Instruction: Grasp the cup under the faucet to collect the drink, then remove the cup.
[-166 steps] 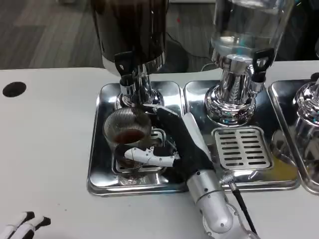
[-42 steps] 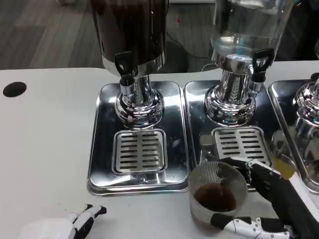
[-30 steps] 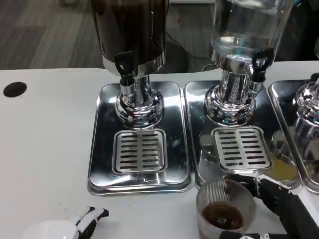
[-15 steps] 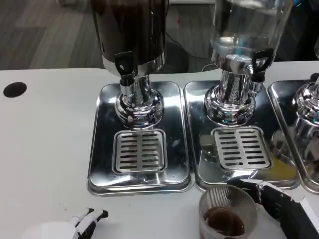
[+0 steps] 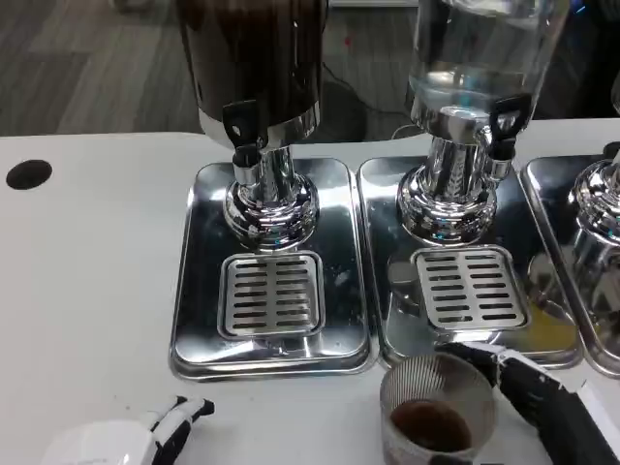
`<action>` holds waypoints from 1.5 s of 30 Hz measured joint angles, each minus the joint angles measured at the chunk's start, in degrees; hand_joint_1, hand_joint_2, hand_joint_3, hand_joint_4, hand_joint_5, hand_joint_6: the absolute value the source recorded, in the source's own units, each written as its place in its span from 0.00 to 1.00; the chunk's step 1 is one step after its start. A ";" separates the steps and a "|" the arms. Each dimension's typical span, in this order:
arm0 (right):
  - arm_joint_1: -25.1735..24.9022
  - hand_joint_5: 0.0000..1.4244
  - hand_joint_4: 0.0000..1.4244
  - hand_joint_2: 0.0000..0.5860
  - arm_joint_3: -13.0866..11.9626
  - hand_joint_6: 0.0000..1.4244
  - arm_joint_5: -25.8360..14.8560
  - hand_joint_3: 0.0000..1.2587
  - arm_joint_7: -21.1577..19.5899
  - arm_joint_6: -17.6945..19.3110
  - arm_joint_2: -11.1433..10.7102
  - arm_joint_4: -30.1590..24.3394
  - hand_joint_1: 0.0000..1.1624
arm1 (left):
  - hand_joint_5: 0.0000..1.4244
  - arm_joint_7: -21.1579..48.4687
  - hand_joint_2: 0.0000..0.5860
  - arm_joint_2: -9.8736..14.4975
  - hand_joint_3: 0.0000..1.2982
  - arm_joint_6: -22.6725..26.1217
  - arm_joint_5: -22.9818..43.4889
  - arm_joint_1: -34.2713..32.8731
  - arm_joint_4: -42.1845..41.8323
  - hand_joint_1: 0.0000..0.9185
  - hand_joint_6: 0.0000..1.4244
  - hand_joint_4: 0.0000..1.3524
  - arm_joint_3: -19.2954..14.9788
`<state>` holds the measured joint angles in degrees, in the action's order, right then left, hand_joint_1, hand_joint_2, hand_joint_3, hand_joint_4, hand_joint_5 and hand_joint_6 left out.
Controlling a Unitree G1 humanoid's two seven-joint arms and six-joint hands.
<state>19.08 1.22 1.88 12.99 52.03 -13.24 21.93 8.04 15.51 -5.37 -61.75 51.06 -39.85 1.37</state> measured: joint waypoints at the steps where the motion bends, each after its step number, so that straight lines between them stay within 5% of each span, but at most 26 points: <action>1: 0.01 0.28 0.25 0.10 -0.01 0.13 -0.35 0.31 0.23 0.00 -0.02 -0.56 0.60 | 0.16 0.13 0.17 0.00 0.17 0.12 -0.01 -0.13 0.00 0.03 0.39 0.10 0.10; 11: 0.03 0.28 0.26 0.12 -0.28 0.13 -1.87 0.31 0.76 0.30 -0.32 -3.67 0.60 | 0.17 0.60 0.17 0.02 0.17 0.44 0.01 -1.25 0.00 0.03 0.39 0.10 0.37; 31: -2.02 0.31 0.28 0.12 0.35 0.17 -0.63 0.34 0.85 0.41 1.43 4.33 0.62 | 0.17 1.19 0.17 1.10 0.16 0.84 0.46 -1.04 0.00 0.03 0.39 0.10 -0.35; 39: -2.88 0.26 0.24 0.12 0.83 0.13 0.90 0.30 0.75 0.70 1.55 4.79 0.62 | 0.17 1.30 0.17 1.63 0.16 0.86 0.83 -1.14 0.00 0.03 0.39 0.10 -0.70; 45: -2.94 0.23 0.21 0.12 1.01 0.11 1.59 0.19 0.30 0.87 1.59 4.92 0.62 | 0.17 1.91 0.17 1.70 0.16 0.92 1.03 -1.53 0.00 0.03 0.39 0.10 -0.73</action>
<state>16.15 2.24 3.47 13.30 52.90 -11.65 26.85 9.95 17.21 -4.45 -60.73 49.53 -39.84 0.63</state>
